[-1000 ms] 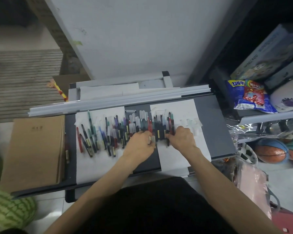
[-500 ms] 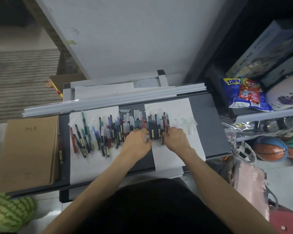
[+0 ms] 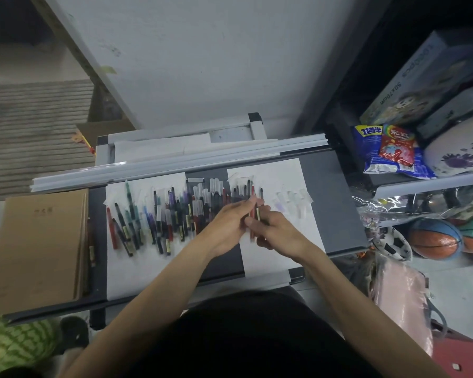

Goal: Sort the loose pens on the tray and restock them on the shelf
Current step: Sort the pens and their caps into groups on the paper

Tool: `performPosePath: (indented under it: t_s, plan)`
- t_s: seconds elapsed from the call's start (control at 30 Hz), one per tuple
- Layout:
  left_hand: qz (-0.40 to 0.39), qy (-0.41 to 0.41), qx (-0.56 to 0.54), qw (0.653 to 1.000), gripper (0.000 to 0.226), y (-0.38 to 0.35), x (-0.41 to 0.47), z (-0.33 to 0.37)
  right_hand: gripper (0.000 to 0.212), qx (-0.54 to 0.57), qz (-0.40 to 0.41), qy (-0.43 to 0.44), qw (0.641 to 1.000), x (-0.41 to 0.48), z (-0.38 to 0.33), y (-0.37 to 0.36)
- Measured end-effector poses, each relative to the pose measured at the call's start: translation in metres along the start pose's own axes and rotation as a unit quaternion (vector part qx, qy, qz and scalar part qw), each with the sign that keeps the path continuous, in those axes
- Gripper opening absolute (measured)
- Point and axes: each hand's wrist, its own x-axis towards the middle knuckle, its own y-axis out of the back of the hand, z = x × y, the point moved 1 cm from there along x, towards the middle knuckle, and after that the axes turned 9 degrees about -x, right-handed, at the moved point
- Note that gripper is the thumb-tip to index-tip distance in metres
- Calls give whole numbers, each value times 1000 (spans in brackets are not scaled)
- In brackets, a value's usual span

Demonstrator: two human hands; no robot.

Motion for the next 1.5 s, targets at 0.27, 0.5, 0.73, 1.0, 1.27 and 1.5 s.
performPosePath:
  t_s: [0.27, 0.5, 0.73, 1.0, 1.27, 1.5]
  plan:
    - [109, -34, -62, 992, 27, 28, -4, -14, 36, -67, -8, -38, 997, 1, 13, -12]
    - [157, -15, -103, 982, 25, 59, -11, -18, 49, -361, 229, -131, 894, 11, 41, 0]
    - [141, -5, -93, 986, 26, 57, -11, -20, 38, -375, 220, -133, 891, 29, 38, -8]
    - [111, -11, -57, 992, 34, 44, -8, -16, 14, -198, 147, -35, 968, 1, 5, -25]
    - [134, -23, -56, 989, 24, 51, -3, -24, 31, -182, 155, -43, 970, 6, 11, -31]
    - [161, -19, -67, 984, 25, 64, -1, -25, 45, -361, 216, -146, 896, 42, 27, -25]
